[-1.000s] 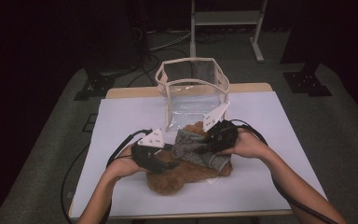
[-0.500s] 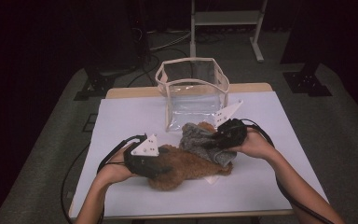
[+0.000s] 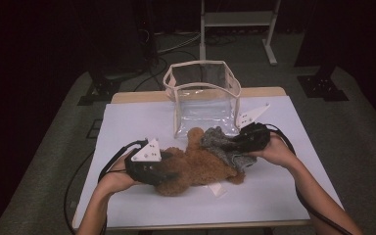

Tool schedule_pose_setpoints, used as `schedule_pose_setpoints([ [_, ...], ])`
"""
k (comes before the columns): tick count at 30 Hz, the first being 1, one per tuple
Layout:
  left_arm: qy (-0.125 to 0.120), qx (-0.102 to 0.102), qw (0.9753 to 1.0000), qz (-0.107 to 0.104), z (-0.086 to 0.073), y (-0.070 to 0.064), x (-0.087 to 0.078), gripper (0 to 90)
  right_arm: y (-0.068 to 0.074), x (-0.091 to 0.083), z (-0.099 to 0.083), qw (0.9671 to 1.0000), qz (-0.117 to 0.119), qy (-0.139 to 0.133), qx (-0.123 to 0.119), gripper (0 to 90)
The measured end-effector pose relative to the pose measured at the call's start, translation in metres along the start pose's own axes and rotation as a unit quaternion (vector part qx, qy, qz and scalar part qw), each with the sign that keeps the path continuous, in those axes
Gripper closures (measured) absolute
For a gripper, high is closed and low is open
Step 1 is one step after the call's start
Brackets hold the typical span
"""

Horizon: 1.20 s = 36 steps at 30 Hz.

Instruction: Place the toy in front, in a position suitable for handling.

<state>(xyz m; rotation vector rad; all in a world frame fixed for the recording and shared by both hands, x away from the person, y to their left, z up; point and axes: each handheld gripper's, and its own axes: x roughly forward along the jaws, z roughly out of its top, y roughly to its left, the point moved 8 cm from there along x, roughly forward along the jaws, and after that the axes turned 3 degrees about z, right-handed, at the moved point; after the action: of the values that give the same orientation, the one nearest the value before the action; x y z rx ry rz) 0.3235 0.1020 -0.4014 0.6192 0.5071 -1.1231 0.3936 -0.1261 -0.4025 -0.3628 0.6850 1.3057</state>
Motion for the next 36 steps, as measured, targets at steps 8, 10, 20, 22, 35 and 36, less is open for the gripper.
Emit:
schedule_pose_setpoints([
  [8,0.011,-0.023,0.9995,0.018,-0.017,0.016,0.005,41.7,0.003,0.004,-0.002,0.9999,0.012,0.002,0.003,81.9],
  [10,0.019,-0.030,0.9990,0.029,-0.023,0.022,0.007,42.0,0.008,0.008,0.001,0.9998,0.021,0.000,-0.004,82.0],
  [20,0.028,-0.048,0.9966,0.061,-0.035,0.044,0.011,42.5,0.034,0.023,0.012,0.9983,0.046,0.015,-0.032,82.1],
  [22,0.030,-0.051,0.9962,0.064,-0.036,0.048,0.013,42.4,0.038,0.026,0.014,0.9980,0.055,0.012,-0.029,82.2],
  [35,-0.013,-0.003,0.9995,0.028,0.011,0.023,0.010,39.2,0.018,0.011,0.011,0.9992,0.031,-0.027,0.001,81.9],
  [36,-0.016,0.009,0.9996,0.022,0.018,0.016,0.015,39.0,0.017,0.010,0.010,0.9992,0.028,-0.028,0.003,81.8],
])
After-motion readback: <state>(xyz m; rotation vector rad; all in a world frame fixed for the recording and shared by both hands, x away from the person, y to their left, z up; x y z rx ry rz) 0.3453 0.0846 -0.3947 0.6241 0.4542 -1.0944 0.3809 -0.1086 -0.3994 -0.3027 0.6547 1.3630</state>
